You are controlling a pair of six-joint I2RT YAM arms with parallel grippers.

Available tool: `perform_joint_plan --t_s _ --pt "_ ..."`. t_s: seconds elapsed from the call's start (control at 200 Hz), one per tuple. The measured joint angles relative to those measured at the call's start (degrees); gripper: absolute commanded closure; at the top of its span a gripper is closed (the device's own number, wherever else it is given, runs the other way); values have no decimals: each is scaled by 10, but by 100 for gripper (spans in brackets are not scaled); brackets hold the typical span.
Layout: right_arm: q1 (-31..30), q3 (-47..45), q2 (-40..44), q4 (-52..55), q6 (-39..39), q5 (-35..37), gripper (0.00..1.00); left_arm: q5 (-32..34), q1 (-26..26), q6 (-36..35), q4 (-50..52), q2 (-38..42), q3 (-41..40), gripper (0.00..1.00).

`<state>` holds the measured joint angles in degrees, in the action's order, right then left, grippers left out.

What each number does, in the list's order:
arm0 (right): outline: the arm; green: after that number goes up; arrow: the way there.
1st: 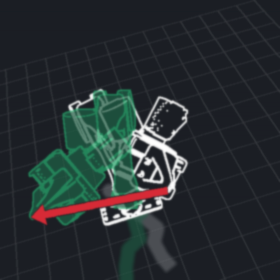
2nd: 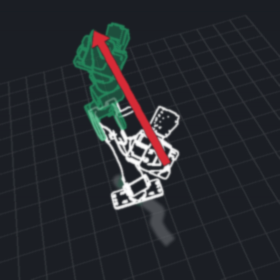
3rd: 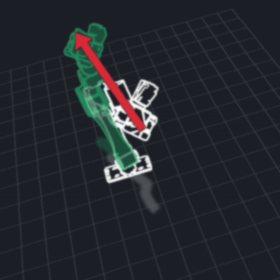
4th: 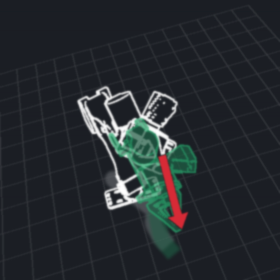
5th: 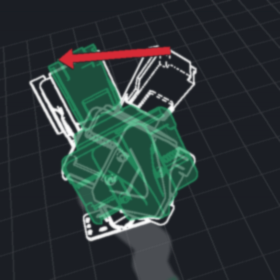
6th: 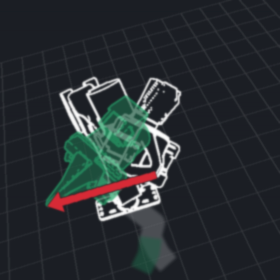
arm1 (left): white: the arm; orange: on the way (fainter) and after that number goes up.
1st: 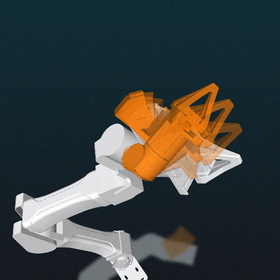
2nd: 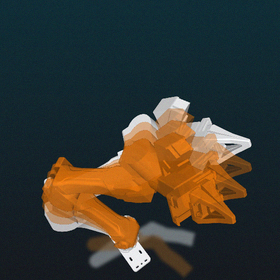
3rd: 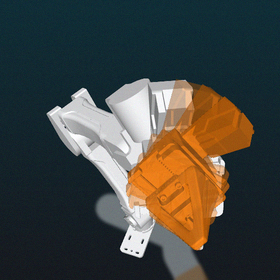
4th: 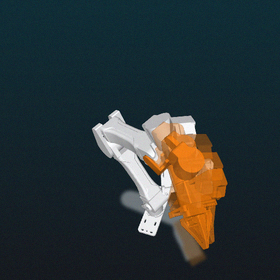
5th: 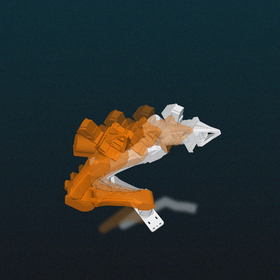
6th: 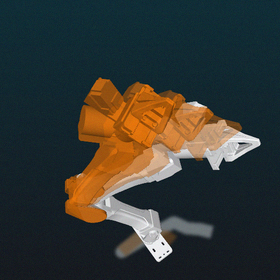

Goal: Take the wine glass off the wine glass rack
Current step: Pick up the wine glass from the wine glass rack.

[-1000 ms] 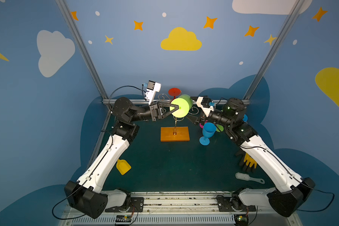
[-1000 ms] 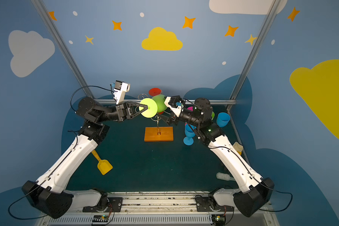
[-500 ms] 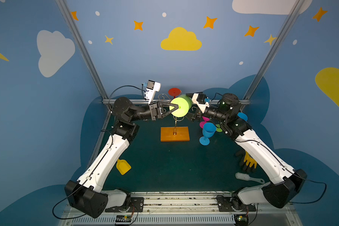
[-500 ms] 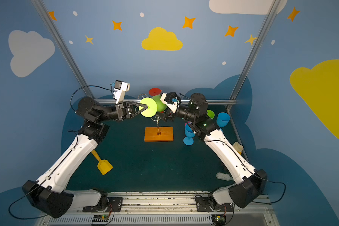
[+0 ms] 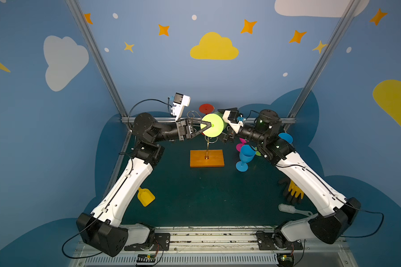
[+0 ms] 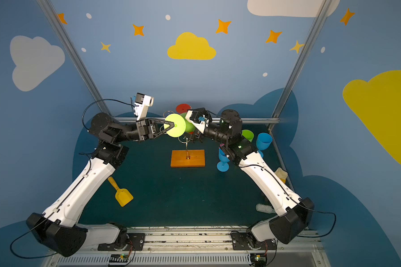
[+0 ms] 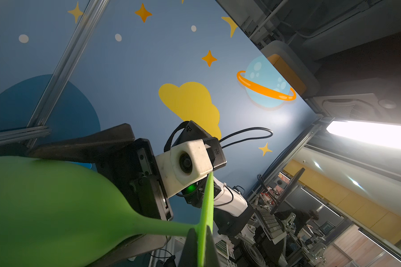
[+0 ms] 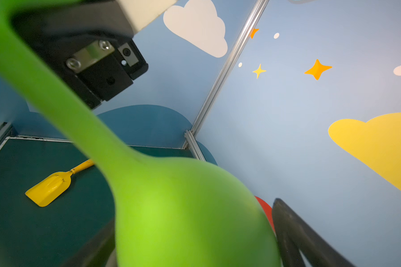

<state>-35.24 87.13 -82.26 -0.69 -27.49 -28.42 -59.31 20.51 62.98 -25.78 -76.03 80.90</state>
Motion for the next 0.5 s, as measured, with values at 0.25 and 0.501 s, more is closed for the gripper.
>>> perform_joint_plan --t_s 0.25,0.501 --pt "-9 -5 0 -3 -18 34 12 0 0 12 2 -5 9 96" --pt "-15 -17 0 -10 -34 59 25 0 -1 19 3 -10 10 95"
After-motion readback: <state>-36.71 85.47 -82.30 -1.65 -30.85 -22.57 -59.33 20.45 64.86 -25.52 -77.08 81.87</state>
